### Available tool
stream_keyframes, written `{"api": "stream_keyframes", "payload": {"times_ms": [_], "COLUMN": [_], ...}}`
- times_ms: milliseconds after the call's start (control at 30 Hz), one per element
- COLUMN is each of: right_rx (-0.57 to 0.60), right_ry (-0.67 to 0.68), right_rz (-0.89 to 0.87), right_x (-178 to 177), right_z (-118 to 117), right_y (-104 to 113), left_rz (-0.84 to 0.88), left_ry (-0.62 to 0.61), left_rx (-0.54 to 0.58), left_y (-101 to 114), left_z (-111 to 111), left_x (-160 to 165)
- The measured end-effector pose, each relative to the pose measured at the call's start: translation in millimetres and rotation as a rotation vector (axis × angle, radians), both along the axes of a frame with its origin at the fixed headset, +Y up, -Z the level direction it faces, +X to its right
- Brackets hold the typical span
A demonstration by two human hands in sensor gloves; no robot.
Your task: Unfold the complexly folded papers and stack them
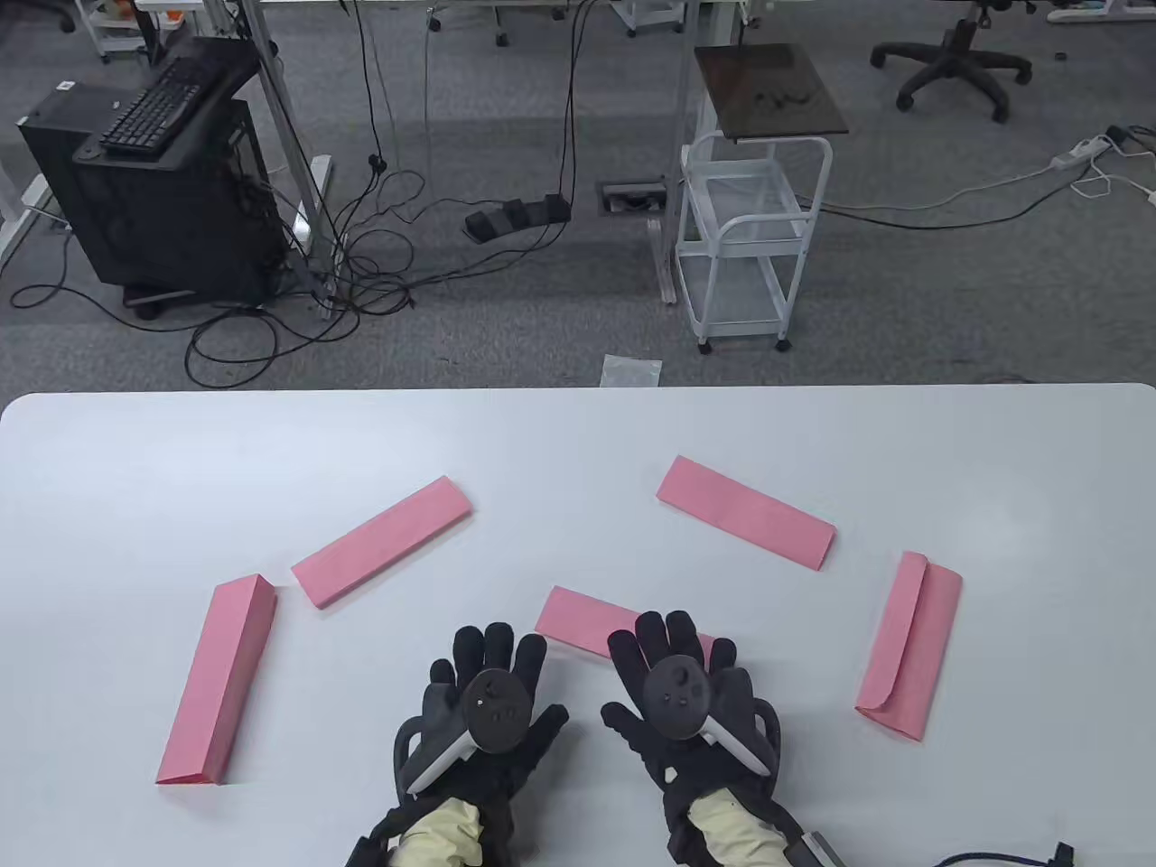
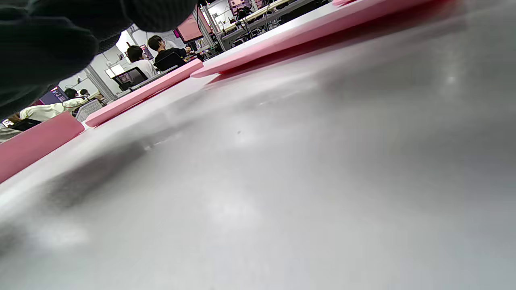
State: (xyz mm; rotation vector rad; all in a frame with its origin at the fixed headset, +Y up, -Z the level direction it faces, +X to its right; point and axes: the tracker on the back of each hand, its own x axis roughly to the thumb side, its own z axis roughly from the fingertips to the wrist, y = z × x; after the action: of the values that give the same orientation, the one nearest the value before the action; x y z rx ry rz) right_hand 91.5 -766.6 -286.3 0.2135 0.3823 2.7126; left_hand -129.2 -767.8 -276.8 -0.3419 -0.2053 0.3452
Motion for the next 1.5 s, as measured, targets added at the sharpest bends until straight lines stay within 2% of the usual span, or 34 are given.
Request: {"api": "stream_keyframes", "payload": {"times_ms": [167, 267, 400, 500, 633, 733, 800, 867, 1167, 1300, 1500], "right_rx": [-0.013, -0.054, -0.172, -0.311, -0.45, -0.482, -0.474, -0.429, -0.389, -0.426, -0.379], "right_ry": [0.005, -0.032, -0.034, -0.03, -0.065, -0.087, -0.102, -0.092, -0.079, -0.048, -0.036], "right_rz": [-0.016, -0.063, 0.001, 0.084, 0.162, 0.187, 0.145, 0.19, 0.205, 0.156, 0.098], "right_x": [1.8, 3.2, -5.2, -15.2, -23.6, -25.4, -25.0, -25.3, -27.6, -24.1, -20.7], "right_z": [-0.6, -15.0, -46.8, -72.4, -90.6, -95.6, -96.4, -96.9, -102.9, -100.5, -93.7], "right_y": [1.2, 8.0, 13.1, 6.4, -7.8, -16.2, -14.7, -13.2, -10.1, -7.9, -8.2], "left_rz": [-0.007, -0.002, 0.002, 0.011, 0.02, 0.021, 0.025, 0.031, 0.035, 0.038, 0.034], "left_ry": [-0.016, -0.022, -0.027, -0.02, -0.015, -0.013, -0.014, -0.013, -0.014, -0.016, -0.013], "left_rx": [-0.003, 0.008, 0.011, 0.001, -0.003, 0.0, -0.001, -0.004, -0.012, -0.023, -0.031], "left_y": [1.2, 3.9, 4.5, 4.0, 4.3, 3.9, 3.6, 3.3, 3.4, 3.1, 2.9], "left_z": [2.2, 3.4, 3.5, 3.1, 2.9, 2.6, 2.3, 2.1, 2.4, 2.5, 2.5], "left_x": [4.5, 6.1, 6.7, 5.1, 3.9, 3.4, 3.1, 3.0, 2.7, 2.7, 2.5]}}
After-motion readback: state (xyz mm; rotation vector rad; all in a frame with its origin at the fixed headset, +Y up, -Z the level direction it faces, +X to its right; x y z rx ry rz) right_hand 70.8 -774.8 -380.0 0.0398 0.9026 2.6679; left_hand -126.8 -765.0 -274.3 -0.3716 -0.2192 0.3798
